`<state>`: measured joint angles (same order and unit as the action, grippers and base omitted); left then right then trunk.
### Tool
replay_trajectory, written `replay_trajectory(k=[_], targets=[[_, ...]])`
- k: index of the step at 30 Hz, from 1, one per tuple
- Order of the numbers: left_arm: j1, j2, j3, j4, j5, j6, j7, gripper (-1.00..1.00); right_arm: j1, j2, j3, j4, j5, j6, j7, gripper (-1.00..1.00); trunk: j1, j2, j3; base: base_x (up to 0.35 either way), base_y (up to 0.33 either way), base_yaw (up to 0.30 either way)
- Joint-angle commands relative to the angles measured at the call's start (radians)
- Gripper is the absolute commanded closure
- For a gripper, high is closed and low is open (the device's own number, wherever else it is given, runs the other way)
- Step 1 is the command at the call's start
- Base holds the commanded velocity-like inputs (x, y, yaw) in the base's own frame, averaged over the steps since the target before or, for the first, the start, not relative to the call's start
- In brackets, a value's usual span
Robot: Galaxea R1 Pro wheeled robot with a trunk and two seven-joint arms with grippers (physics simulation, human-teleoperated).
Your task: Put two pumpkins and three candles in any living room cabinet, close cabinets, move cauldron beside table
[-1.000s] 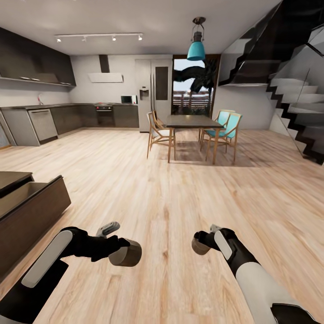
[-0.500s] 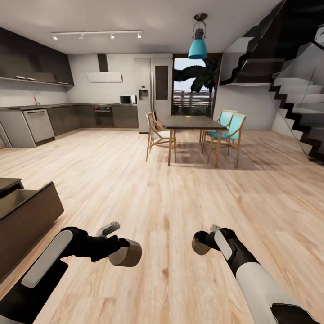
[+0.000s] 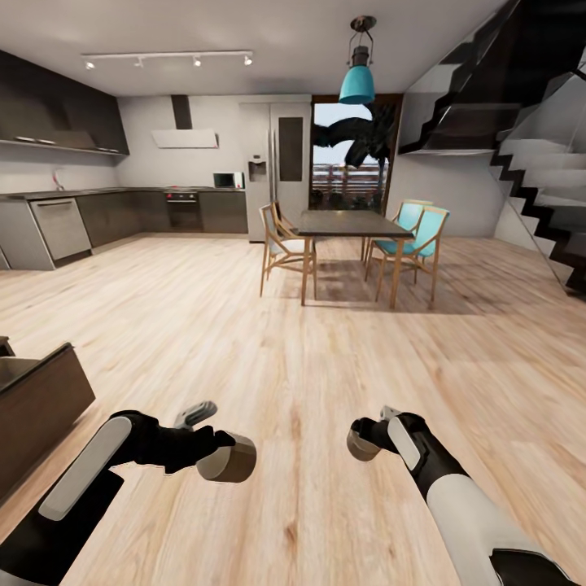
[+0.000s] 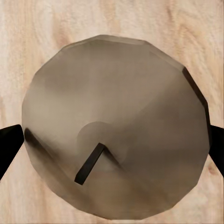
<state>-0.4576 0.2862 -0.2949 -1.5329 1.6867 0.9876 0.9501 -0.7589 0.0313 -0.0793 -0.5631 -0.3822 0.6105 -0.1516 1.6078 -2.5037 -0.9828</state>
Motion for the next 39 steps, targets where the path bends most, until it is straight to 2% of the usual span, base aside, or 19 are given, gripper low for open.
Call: replay_trajectory(k=[1,39], targets=[[-0.001,0.001,-0.001,-0.001,0.010,0.000,0.009,1.00,0.000,0.001,-0.004,-0.002,-0.012,0.003,-0.007,1.00,0.000,0.000,-0.001,0.318,-0.135,0.000],[-0.001,0.001,-0.001,-0.001,0.010,0.000,0.009,1.00,0.000,0.002,-0.002,-0.003,-0.012,0.003,-0.008,1.00,0.000,0.000,-0.001,0.315,-0.120,0.000]])
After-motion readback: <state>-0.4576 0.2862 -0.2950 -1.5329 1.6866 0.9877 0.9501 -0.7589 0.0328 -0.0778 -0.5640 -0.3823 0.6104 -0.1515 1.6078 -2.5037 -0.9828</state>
